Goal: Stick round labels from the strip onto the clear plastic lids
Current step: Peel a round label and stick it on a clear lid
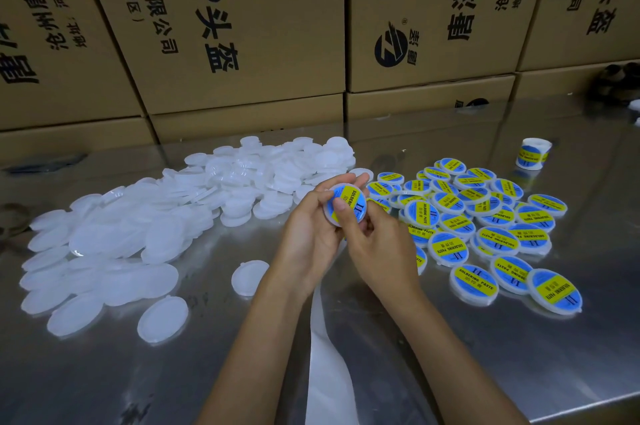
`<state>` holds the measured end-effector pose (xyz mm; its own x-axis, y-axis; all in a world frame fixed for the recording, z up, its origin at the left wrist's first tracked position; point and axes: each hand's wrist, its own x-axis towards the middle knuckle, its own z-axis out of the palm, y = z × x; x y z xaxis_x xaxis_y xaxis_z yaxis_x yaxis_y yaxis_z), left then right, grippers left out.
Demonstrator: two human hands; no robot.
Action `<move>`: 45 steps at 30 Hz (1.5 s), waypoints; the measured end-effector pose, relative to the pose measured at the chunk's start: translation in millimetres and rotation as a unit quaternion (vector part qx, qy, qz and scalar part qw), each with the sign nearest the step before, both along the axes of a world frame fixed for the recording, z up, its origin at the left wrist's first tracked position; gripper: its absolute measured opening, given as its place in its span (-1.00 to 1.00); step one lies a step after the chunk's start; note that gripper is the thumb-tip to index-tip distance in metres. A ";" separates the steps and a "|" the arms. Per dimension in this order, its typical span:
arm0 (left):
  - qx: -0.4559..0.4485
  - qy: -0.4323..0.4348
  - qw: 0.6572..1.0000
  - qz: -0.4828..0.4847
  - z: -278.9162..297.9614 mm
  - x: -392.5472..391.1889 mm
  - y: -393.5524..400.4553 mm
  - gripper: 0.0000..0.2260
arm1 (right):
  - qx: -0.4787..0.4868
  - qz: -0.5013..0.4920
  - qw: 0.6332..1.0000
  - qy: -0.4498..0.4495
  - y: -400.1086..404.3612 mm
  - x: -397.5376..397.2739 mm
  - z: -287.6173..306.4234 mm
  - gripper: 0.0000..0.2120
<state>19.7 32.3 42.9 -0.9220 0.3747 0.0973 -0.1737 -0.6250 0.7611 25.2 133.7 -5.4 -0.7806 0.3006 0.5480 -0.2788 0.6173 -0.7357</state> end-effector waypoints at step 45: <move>-0.273 0.140 0.944 0.117 -10.7 -3.7 -15.9 -0.70 | -0.045 -0.010 0.999 0.010 8.2 -3.7 -3.4 -0.66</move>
<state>16.0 16.4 32.1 -0.9526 0.2283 0.2012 0.1772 -0.1213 0.9767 21.6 142.0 -8.9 -0.7625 0.3648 0.5343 -0.2825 0.5552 -0.7823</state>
